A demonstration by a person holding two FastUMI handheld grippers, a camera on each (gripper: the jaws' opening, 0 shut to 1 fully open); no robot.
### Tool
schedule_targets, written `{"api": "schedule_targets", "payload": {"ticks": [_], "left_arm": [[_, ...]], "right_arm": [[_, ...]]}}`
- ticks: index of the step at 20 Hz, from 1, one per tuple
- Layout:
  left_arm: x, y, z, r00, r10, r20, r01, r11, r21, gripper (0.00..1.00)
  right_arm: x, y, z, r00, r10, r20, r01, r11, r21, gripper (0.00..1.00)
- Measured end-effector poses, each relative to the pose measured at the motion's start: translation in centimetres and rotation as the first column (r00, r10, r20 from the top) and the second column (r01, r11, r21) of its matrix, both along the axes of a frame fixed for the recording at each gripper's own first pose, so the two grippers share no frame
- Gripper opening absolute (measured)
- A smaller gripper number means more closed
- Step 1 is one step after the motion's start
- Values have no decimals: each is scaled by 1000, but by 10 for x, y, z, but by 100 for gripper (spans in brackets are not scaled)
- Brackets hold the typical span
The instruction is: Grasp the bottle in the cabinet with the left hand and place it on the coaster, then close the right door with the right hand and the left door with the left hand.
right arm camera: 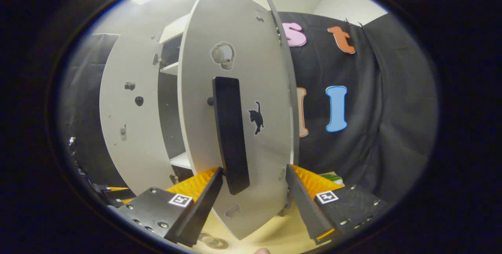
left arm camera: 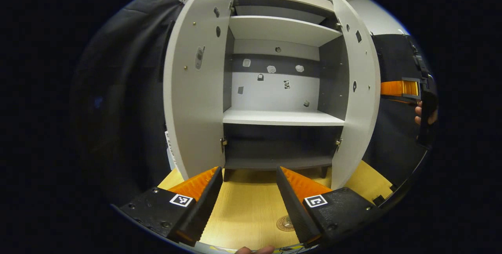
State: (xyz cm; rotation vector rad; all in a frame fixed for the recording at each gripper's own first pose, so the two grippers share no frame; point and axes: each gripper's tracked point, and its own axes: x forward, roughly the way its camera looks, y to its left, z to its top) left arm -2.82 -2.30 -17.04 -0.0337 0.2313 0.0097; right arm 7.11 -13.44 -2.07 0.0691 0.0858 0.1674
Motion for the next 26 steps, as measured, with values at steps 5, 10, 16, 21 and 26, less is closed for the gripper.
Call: {"api": "schedule_targets", "payload": {"ticks": [5, 10, 16, 21, 26], "left_arm": [[-9, 21, 16, 999, 35, 34, -34, 999, -20, 88], [-18, 49, 42, 993, 89, 83, -84, 995, -59, 88], [-25, 95, 64, 981, 157, 116, -148, 986, -84, 88], [-28, 139, 88, 969, 197, 152, -184, 979, -91, 88], [-13, 166, 121, 963, 197, 182, -173, 975, -141, 88]], "right_arm": [[27, 36, -3, 999, 33, 20, -32, 999, -18, 100], [68, 77, -5, 999, 9, 32, -8, 999, -39, 97], [106, 105, -8, 998, -9, 57, 11, 999, -30, 97], [139, 120, -5, 995, -37, 96, 46, 994, -94, 100], [153, 127, -6, 989, -105, 107, 115, 989, -97, 99]]}}
